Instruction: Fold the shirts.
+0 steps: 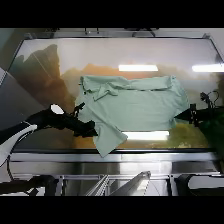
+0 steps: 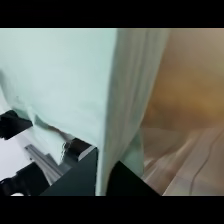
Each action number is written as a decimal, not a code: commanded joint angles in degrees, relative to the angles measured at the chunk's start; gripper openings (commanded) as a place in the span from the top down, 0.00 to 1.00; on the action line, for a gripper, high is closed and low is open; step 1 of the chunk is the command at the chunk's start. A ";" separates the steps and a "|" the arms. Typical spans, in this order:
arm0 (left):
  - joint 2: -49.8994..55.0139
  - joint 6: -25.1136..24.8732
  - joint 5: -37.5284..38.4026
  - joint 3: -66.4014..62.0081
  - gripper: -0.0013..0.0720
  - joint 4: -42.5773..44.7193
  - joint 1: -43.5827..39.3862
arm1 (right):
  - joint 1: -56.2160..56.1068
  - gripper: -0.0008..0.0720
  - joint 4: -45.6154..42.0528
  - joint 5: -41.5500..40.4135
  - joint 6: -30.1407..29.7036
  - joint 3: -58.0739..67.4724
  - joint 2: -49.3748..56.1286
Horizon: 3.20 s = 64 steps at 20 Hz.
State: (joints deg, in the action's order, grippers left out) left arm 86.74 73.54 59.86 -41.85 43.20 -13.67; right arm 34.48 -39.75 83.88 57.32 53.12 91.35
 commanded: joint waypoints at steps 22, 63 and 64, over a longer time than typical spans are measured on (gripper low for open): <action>-19.12 -14.19 3.37 -13.70 0.95 -7.23 26.16 | -9.05 0.96 5.97 -11.82 2.45 9.49 -4.76; 41.11 7.13 13.88 -78.68 0.97 13.31 -10.10 | -12.90 0.96 7.61 -1.99 2.75 28.96 12.02; 41.57 7.58 14.29 -77.96 0.97 13.86 -11.15 | -12.92 0.96 8.50 -1.68 2.75 28.96 9.42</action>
State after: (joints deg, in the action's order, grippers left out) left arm 124.46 77.30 72.25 -116.92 49.95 -20.05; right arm 21.47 -33.10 78.91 59.59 81.14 105.21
